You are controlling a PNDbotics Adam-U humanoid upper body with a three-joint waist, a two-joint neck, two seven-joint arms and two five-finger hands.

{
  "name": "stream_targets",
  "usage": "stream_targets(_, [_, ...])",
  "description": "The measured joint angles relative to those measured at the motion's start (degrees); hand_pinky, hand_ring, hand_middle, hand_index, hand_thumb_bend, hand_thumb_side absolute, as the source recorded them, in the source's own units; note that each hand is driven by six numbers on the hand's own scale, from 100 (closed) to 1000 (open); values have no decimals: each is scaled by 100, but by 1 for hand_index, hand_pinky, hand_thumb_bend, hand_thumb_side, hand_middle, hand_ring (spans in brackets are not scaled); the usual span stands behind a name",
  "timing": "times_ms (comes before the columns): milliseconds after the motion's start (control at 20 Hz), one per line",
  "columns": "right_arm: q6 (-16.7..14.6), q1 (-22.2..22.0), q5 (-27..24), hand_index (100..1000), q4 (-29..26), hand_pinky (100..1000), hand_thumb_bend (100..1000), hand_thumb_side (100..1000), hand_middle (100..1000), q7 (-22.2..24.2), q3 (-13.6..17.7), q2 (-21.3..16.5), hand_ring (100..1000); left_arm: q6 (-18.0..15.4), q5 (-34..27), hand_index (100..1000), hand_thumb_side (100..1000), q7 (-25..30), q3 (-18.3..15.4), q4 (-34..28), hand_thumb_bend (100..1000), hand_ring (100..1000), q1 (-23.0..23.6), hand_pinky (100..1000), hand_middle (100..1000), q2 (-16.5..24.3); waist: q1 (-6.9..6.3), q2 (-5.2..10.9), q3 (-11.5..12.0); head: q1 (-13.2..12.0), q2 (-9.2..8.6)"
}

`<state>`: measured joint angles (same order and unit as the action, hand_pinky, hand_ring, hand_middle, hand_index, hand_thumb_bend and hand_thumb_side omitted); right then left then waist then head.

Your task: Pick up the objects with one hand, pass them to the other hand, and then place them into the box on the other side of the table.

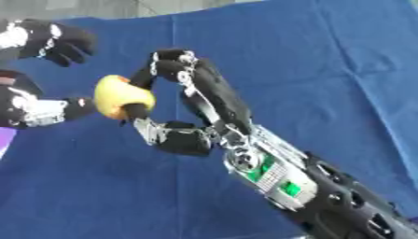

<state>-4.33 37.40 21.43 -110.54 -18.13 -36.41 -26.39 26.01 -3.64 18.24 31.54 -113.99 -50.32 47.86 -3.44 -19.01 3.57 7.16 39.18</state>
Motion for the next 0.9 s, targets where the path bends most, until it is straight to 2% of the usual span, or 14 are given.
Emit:
stream_targets(200, [-9,13,-39,567,-63,824,100,100,448,15,0,-1,582,-27,-47,914,564,266,4,0,423,813,1,832,802,0,2,0,-1,-1,3])
stream_targets(450, [6,43,-101,568,-191,825,100,100,448,77,1,-3,582,176,23,903,551,399,64,0,333,814,3,831,803,0,4,0,-10,-6,3])
stream_targets(700, [13,46,-148,568,-216,826,100,100,449,142,1,-5,582,411,162,898,556,372,173,-11,308,808,-44,825,794,-88,3,0,-25,-24,2])
stream_targets(900, [-35,46,-181,569,-217,827,100,100,449,193,1,-22,582,436,148,882,546,274,207,-13,294,803,-99,825,764,-179,1,0,-23,-26,2])
